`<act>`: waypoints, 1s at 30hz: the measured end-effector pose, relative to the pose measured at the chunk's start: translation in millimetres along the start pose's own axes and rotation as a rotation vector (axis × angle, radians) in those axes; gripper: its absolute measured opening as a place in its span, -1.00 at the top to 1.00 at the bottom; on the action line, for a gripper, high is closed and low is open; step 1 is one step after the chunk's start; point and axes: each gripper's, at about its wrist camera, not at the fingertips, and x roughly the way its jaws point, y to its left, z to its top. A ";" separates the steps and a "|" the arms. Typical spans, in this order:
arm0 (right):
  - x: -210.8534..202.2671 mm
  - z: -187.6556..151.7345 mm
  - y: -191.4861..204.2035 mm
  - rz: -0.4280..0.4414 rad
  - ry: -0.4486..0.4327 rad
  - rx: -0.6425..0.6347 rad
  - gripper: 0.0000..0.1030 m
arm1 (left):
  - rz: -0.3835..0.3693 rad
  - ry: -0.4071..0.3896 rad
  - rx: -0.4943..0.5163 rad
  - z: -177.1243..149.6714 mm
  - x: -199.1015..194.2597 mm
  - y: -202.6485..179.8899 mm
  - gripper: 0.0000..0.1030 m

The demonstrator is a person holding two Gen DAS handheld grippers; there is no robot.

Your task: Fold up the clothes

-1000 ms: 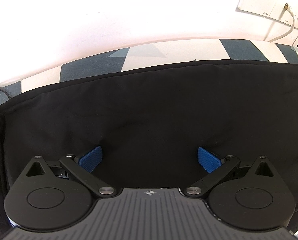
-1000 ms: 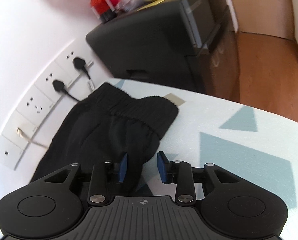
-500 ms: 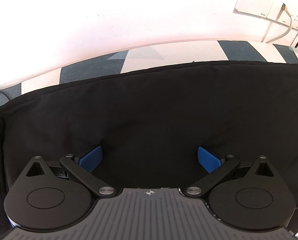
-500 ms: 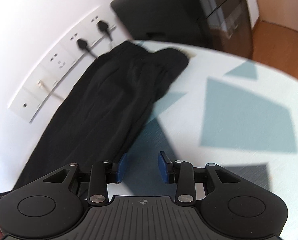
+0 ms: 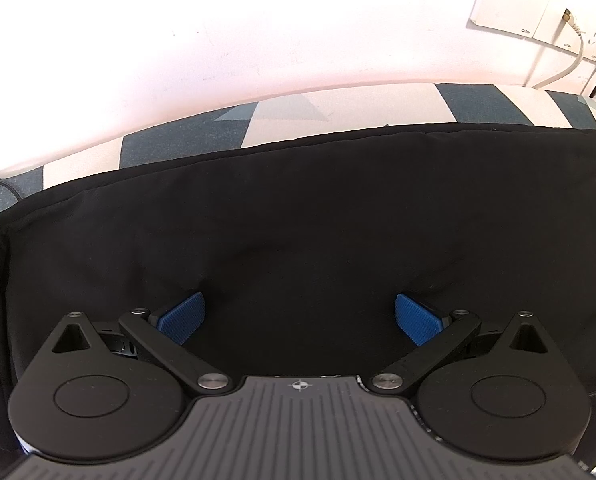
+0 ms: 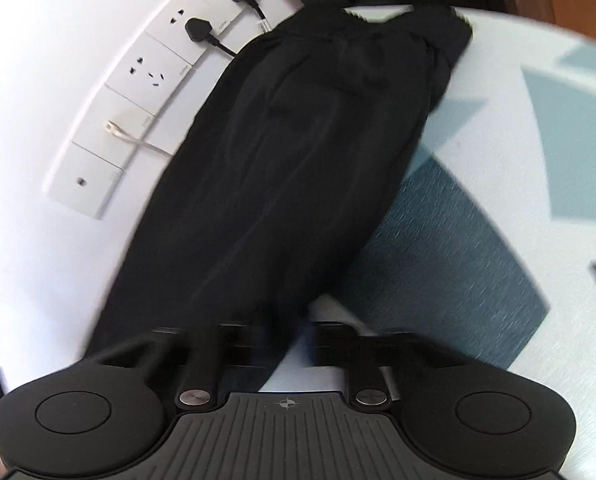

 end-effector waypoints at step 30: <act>-102.1 3.7 -54.8 -0.086 -0.146 -0.026 -0.14 | 0.123 -0.090 -0.211 -50.7 -34.6 -17.0 -0.99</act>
